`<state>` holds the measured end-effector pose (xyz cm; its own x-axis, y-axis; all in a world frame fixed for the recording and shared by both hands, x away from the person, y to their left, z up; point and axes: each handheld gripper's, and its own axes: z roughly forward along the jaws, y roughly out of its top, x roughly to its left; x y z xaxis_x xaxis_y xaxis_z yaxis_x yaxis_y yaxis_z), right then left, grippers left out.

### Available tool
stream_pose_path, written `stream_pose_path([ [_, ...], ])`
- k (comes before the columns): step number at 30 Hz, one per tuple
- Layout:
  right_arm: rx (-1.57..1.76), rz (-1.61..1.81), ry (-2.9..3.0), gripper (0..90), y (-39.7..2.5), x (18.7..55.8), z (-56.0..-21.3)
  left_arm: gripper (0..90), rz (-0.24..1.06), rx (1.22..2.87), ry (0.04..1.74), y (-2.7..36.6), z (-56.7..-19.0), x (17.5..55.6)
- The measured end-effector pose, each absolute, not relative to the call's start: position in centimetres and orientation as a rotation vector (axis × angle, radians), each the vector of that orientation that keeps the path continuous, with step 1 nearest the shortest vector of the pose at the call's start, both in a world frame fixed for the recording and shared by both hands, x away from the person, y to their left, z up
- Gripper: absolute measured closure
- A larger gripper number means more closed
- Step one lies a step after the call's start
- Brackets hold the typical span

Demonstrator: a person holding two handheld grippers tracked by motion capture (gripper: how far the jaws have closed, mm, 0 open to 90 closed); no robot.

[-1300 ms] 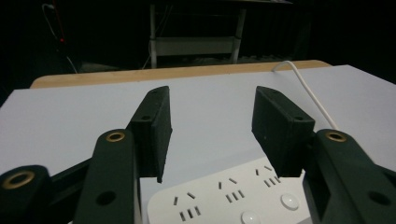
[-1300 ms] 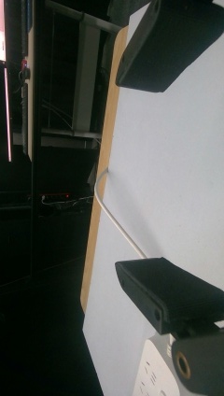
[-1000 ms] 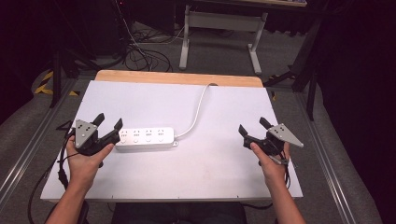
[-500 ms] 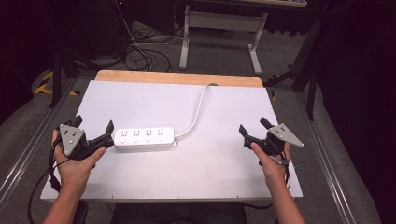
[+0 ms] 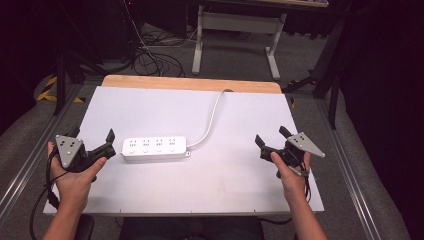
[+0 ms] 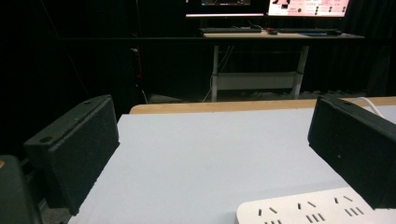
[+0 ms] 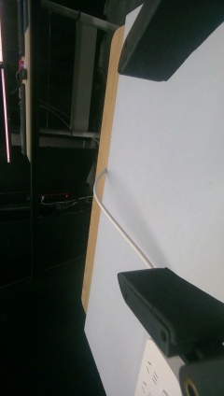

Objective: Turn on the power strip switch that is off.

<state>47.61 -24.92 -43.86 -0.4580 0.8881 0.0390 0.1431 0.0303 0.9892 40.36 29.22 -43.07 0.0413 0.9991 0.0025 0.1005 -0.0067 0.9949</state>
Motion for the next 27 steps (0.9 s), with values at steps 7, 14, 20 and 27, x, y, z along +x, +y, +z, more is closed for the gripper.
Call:
stream_pose_path([
  [7, 1.063, 1.479, 1.662, 2.3, -24.99, 47.68, -43.92, 1.8, 1.127, 1.307, 1.249, 29.35, -43.14, 40.39],
  [14, 1.058, 1.476, 1.669, 2.3, -24.97, 47.69, -43.95, 2.0, 1.121, 1.307, 1.252, 29.38, -43.20, 40.41],
  [20, 1.061, 1.478, 1.665, 2.3, -24.98, 47.68, -43.93, 2.6, 1.123, 1.299, 1.258, 29.53, -43.21, 40.42],
  [27, 1.061, 1.474, 1.669, 2.3, -25.06, 47.82, -43.98, 2.8, 1.120, 1.297, 1.263, 29.62, -43.31, 40.53],
])
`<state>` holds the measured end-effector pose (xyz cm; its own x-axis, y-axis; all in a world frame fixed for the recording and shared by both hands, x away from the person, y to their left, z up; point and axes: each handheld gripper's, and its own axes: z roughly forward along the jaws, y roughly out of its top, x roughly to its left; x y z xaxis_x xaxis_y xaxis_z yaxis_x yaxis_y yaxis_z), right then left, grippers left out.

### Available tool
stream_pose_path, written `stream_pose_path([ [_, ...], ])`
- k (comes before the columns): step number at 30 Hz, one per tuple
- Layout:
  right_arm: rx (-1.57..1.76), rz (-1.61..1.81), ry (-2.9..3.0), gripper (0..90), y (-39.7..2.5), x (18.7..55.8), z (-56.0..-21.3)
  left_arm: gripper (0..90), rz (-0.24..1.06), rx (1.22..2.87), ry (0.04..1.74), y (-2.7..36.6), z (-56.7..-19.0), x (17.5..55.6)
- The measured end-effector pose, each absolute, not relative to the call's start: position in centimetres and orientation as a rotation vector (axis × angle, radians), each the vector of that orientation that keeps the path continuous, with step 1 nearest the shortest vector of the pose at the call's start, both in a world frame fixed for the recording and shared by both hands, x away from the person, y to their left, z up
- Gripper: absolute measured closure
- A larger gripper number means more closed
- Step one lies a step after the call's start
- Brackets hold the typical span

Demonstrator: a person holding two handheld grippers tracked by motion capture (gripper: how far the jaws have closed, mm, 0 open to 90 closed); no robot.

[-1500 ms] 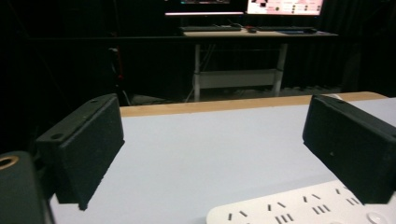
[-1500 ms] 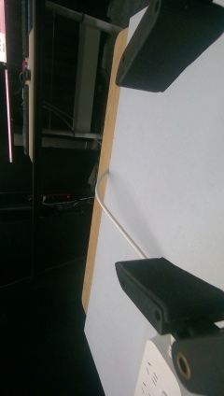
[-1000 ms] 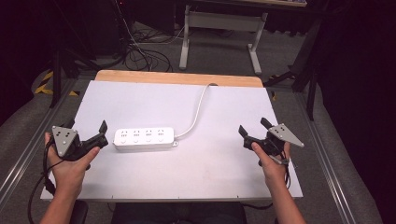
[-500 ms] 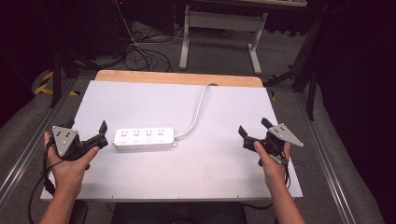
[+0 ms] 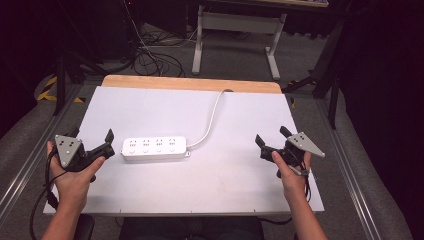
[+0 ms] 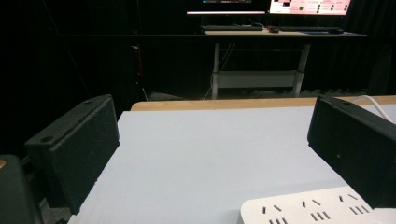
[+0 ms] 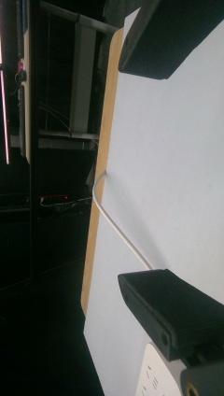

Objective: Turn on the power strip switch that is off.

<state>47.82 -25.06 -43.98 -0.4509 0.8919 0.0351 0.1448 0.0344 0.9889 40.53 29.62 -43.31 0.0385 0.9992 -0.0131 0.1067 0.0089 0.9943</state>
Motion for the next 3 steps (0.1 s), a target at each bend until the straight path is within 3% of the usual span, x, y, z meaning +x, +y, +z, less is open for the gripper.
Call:
stream_pose_path([
  [3, 1.064, 1.476, 1.667, 2.3, -25.06, 47.87, -44.01, 3.0, 1.114, 1.295, 1.264, 29.65, -43.34, 40.53],
])
